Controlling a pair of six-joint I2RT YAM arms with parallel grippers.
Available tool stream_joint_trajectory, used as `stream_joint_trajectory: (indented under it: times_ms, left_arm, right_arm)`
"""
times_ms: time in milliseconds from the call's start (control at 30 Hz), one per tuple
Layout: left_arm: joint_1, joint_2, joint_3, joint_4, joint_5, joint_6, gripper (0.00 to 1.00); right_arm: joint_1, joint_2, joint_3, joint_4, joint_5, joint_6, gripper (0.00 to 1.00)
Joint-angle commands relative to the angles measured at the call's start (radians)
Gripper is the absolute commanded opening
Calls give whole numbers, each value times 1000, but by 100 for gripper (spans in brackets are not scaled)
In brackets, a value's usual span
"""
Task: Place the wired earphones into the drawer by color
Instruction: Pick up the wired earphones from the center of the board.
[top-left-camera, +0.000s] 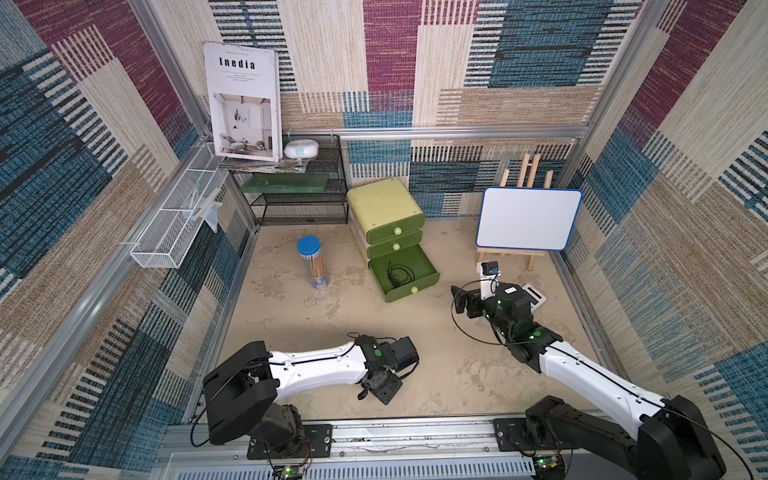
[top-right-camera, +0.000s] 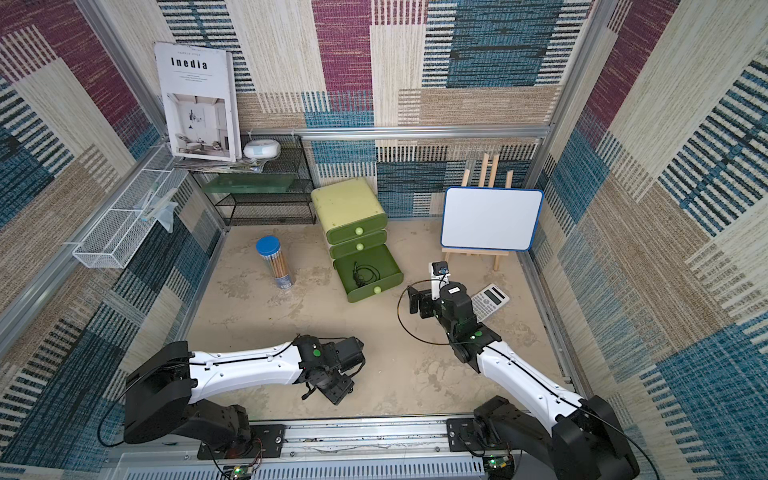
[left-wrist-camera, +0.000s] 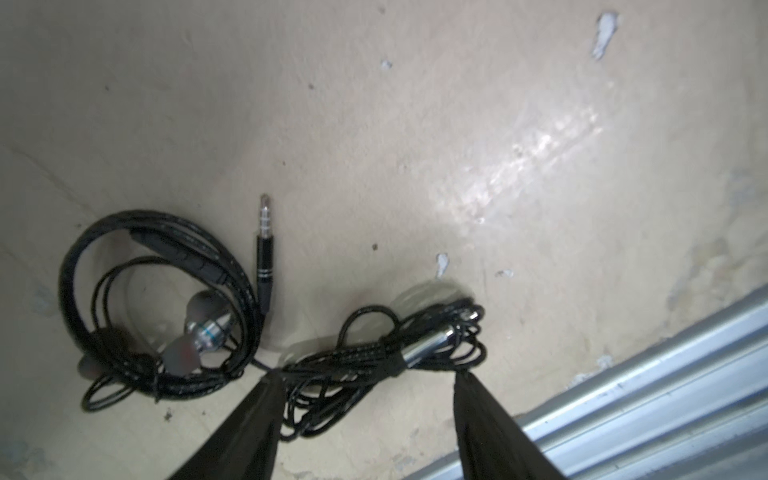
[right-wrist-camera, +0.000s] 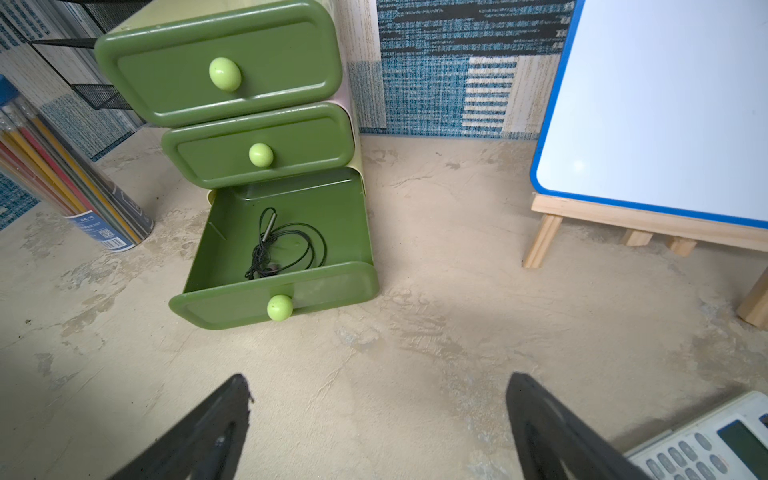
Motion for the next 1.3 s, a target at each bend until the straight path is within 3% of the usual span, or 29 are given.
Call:
stream_joint_trajectory:
  times_ms: [0, 233, 567, 733, 1133, 1267]
  left_arm:
    - [-4, 35, 27, 36, -12, 24, 68]
    - [-4, 104, 61, 43, -11, 26, 54]
    - [-3, 91, 11, 49, -11, 0, 39]
    - [-2, 98, 4, 59, -19, -3, 24]
    - [35, 79, 60, 67, -109, 1, 3]
    - [67, 42, 75, 82, -147, -9, 0]
  right_arm:
    - [1, -5, -3, 25, 14, -4, 100]
    - [0, -13, -4, 25, 15, -4, 100]
    - [0, -25, -8, 25, 15, -3, 100]
    - [-1, -26, -8, 25, 15, -2, 100]
    - [0, -31, -10, 25, 16, -2, 100]
    - [0, -34, -11, 25, 16, -2, 100]
